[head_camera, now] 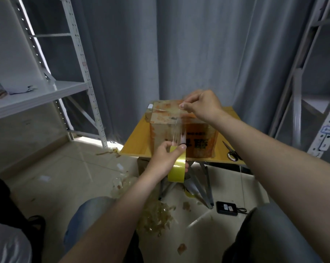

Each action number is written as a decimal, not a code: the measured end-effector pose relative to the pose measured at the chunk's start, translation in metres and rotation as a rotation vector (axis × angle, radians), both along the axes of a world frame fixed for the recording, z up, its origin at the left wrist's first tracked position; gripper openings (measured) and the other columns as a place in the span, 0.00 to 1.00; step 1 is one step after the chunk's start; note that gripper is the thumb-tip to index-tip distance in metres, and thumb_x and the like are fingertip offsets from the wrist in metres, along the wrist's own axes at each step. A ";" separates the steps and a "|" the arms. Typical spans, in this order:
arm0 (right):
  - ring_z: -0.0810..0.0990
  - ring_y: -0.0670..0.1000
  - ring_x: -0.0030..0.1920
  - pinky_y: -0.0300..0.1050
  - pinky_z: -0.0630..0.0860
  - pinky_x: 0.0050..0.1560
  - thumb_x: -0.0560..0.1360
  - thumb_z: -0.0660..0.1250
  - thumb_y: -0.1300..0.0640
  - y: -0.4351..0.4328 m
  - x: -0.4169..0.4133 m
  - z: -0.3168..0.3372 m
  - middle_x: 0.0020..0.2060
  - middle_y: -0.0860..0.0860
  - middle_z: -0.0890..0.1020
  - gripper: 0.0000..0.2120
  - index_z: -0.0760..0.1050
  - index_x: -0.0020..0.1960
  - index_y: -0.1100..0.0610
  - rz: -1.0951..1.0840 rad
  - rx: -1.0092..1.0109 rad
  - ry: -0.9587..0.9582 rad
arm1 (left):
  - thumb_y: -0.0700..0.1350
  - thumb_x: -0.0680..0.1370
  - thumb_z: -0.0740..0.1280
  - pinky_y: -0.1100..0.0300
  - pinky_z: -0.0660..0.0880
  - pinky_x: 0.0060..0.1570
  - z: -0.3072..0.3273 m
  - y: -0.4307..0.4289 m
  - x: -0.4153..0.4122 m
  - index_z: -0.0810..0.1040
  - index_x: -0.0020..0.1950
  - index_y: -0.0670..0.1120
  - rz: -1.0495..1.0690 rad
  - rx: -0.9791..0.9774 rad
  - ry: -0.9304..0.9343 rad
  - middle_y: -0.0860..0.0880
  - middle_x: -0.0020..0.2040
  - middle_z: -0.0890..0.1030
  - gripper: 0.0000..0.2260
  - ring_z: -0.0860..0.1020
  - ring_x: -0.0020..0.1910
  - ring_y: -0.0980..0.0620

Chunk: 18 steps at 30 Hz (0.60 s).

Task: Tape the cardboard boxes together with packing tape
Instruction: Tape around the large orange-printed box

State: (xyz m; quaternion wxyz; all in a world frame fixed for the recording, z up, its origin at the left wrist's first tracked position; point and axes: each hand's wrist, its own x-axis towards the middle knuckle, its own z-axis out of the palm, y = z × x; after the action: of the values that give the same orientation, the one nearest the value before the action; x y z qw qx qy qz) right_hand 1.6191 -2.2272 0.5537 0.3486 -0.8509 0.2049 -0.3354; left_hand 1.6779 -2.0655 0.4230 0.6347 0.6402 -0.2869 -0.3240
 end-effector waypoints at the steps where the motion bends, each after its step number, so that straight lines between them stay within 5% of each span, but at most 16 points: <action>1: 0.82 0.46 0.46 0.41 0.79 0.52 0.75 0.78 0.57 -0.001 0.001 -0.002 0.51 0.54 0.85 0.08 0.87 0.48 0.62 0.003 -0.021 0.025 | 0.56 0.80 0.72 0.47 0.84 0.40 -0.003 -0.001 0.002 0.70 0.65 0.49 -0.006 0.035 0.006 0.39 0.43 0.87 0.19 0.87 0.40 0.38; 6: 0.82 0.47 0.50 0.41 0.77 0.55 0.75 0.78 0.57 -0.004 0.007 -0.016 0.47 0.49 0.85 0.04 0.86 0.41 0.54 0.005 0.060 -0.003 | 0.66 0.80 0.64 0.54 0.75 0.49 0.010 -0.002 0.013 0.74 0.66 0.48 0.051 0.403 -0.419 0.50 0.58 0.79 0.26 0.79 0.53 0.48; 9: 0.82 0.45 0.43 0.46 0.82 0.52 0.75 0.78 0.57 -0.005 0.016 -0.025 0.43 0.48 0.86 0.04 0.87 0.43 0.56 -0.052 0.184 -0.042 | 0.60 0.82 0.67 0.42 0.80 0.59 0.021 -0.004 0.019 0.72 0.62 0.45 -0.080 0.316 -0.211 0.34 0.58 0.83 0.20 0.84 0.51 0.34; 12: 0.83 0.48 0.38 0.41 0.83 0.42 0.77 0.76 0.57 -0.011 0.020 -0.025 0.46 0.55 0.88 0.05 0.86 0.44 0.58 -0.119 0.292 -0.122 | 0.52 0.83 0.68 0.39 0.83 0.50 0.031 -0.003 0.021 0.70 0.67 0.45 -0.227 0.052 0.060 0.36 0.53 0.86 0.18 0.87 0.47 0.35; 15: 0.81 0.46 0.31 0.41 0.82 0.38 0.76 0.77 0.55 -0.014 0.020 -0.015 0.34 0.49 0.86 0.07 0.85 0.40 0.54 -0.135 0.259 -0.089 | 0.56 0.84 0.64 0.53 0.83 0.41 0.027 -0.003 0.019 0.70 0.68 0.50 -0.252 0.102 -0.033 0.43 0.50 0.88 0.16 0.88 0.48 0.42; 18: 0.81 0.47 0.31 0.48 0.83 0.38 0.76 0.78 0.57 -0.006 0.023 -0.012 0.32 0.51 0.84 0.10 0.83 0.36 0.51 -0.091 0.186 -0.017 | 0.61 0.83 0.65 0.46 0.82 0.54 0.017 -0.009 0.022 0.73 0.66 0.51 -0.137 0.221 -0.122 0.47 0.47 0.89 0.17 0.88 0.48 0.45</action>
State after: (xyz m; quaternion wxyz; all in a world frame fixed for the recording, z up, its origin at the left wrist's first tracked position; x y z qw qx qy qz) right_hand 1.6424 -2.2331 0.5421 0.4120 -0.8019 0.2706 -0.3376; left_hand 1.6997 -2.0741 0.4404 0.5182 0.7035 -0.3308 -0.3566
